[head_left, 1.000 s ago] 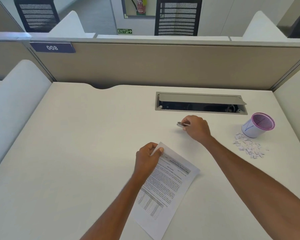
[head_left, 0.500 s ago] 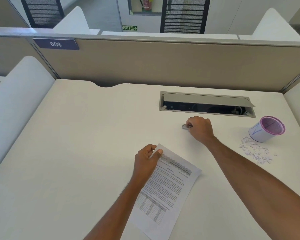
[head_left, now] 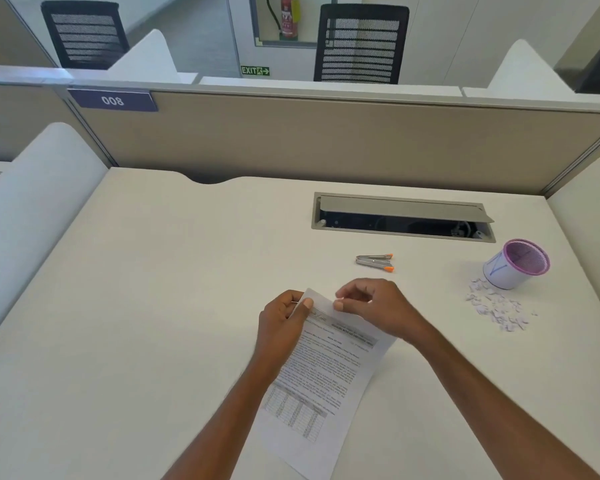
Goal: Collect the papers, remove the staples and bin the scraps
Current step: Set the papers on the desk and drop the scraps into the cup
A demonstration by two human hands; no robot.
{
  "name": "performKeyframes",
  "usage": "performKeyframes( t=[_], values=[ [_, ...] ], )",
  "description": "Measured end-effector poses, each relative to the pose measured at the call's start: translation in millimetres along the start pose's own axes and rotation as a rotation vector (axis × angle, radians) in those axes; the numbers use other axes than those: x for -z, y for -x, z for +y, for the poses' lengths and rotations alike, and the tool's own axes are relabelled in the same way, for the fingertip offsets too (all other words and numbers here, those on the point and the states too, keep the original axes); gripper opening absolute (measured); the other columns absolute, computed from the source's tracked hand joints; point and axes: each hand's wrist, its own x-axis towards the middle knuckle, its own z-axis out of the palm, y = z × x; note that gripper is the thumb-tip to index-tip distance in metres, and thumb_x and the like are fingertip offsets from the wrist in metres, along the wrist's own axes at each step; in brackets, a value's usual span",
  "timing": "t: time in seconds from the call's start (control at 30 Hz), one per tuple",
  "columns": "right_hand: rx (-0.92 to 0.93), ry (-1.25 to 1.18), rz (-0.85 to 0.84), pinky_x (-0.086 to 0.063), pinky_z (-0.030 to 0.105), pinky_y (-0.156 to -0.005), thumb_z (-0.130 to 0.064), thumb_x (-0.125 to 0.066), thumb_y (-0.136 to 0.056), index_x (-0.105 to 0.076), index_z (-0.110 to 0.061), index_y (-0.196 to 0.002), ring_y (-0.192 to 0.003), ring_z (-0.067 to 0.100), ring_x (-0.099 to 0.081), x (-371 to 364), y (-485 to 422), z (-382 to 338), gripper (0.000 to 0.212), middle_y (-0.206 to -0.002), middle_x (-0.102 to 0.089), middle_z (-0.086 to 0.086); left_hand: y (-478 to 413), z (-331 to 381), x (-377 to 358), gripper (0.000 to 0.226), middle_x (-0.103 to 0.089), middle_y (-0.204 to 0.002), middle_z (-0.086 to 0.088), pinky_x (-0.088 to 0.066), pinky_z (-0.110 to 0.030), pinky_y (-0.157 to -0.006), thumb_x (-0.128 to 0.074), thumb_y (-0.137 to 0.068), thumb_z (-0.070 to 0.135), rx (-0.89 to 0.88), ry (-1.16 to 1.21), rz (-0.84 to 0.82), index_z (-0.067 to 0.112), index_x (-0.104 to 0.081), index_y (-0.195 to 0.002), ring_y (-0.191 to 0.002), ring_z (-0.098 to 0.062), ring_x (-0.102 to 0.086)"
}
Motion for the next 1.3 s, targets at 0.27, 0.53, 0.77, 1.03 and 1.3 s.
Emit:
performKeyframes(
  t=[0.27,0.53,0.77,1.03,1.3],
  values=[
    [0.196,0.126,0.195,-0.061,0.029,-0.077,-0.03,-0.078,-0.094,-0.079,-0.032,-0.09,-0.082,0.005,-0.072,0,53,-35,0.005,-0.087,-0.078,-0.02,19,33,11,0.005,-0.082,-0.103,0.011,-0.067,-0.039,-0.087,-0.078,-0.099,0.035,-0.162,0.025,0.094,0.034,-0.08,-0.104,-0.098,-0.017,-0.079],
    [0.495,0.419,0.565,-0.054,0.035,-0.06,-0.027,-0.072,-0.093,-0.069,-0.029,-0.086,-0.07,0.01,-0.063,-14,99,-73,0.008,-0.08,-0.068,-0.015,59,76,11,0.026,-0.082,-0.09,-0.002,-0.068,-0.038,-0.081,-0.08,-0.097,0.043,-0.107,0.227,0.219,0.018,-0.076,-0.101,-0.081,-0.022,-0.082],
    [0.726,0.599,0.713,-0.05,0.039,-0.052,-0.022,-0.069,-0.099,-0.073,-0.019,-0.088,-0.069,0.02,-0.064,-46,123,-84,0.012,-0.082,-0.07,-0.005,80,95,18,0.022,-0.082,-0.094,-0.017,-0.069,-0.044,-0.09,-0.078,-0.1,0.029,-0.02,0.351,0.154,0.008,-0.079,-0.099,-0.094,-0.035,-0.082],
    [0.61,0.092,0.54,-0.059,0.031,-0.066,-0.026,-0.078,-0.099,-0.079,-0.021,-0.111,-0.092,0.01,-0.072,-33,131,-101,0.013,-0.104,-0.075,-0.011,98,110,36,0.023,-0.084,-0.103,-0.019,-0.065,-0.048,-0.097,-0.07,-0.106,0.022,-0.032,0.47,0.009,0.0,-0.079,-0.107,-0.1,-0.033,-0.083],
    [0.639,0.097,0.583,-0.06,0.027,-0.067,-0.02,-0.077,-0.099,-0.079,-0.017,-0.118,-0.096,0.01,-0.071,-30,138,-111,0.019,-0.111,-0.074,-0.008,111,120,40,0.027,-0.084,-0.109,-0.02,-0.062,-0.053,-0.105,-0.068,-0.107,0.024,-0.061,0.486,-0.047,0.003,-0.081,-0.115,-0.107,-0.036,-0.082]
  ],
)
